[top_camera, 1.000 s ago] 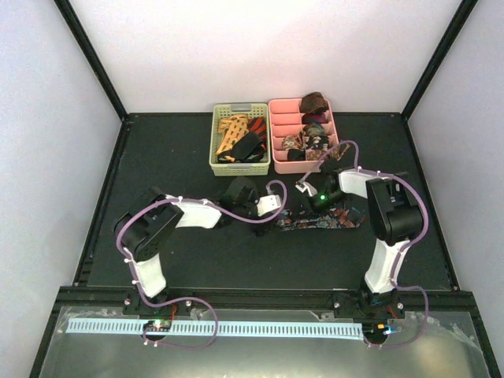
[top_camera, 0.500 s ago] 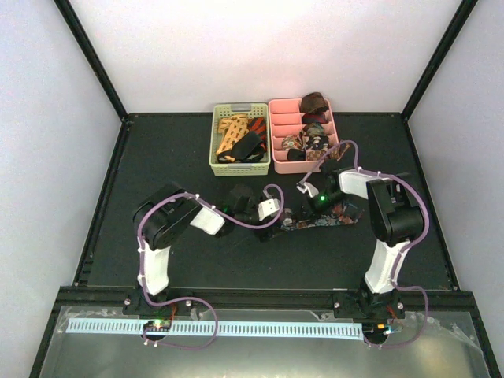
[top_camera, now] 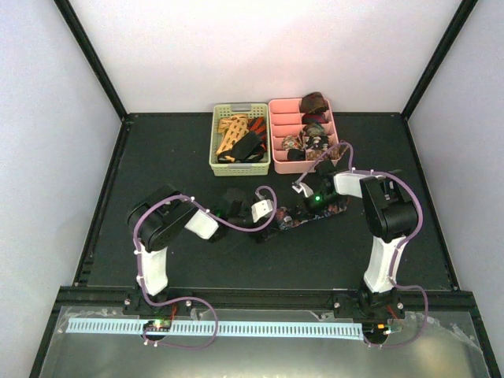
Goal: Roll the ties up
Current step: Roll the tie at the center of the board.
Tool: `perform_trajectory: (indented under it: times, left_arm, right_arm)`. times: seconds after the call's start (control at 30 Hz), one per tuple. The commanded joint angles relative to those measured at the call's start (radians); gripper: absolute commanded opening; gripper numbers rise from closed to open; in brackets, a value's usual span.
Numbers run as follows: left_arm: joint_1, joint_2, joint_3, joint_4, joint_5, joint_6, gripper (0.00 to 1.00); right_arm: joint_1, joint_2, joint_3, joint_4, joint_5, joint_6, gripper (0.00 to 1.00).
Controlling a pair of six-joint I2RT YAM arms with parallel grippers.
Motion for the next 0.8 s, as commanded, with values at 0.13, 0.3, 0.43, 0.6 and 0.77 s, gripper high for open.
perform_trajectory:
  times: [0.13,0.3,0.43,0.6,0.77]
  left_arm:
    - [-0.018,0.038,0.046,0.126,-0.029,-0.101,0.94]
    - [-0.022,0.088,0.099,0.116,-0.041,-0.1,0.81]
    - [-0.026,0.103,0.159,-0.005,-0.066,-0.041,0.64]
    - [-0.028,0.064,0.172,-0.21,-0.116,0.076,0.41]
    - [-0.029,0.031,0.189,-0.449,-0.143,0.175,0.36]
  right_arm:
    - [0.01,0.042,-0.058,0.062,0.116,0.012,0.02]
    - [0.009,0.041,-0.059,0.061,0.104,0.015,0.02]
    - [0.008,0.038,-0.053,0.06,0.09,0.016,0.02]
    - [-0.026,-0.003,-0.027,0.019,0.074,-0.009,0.06]
    - [-0.078,-0.101,-0.023,-0.023,0.034,-0.068,0.3]
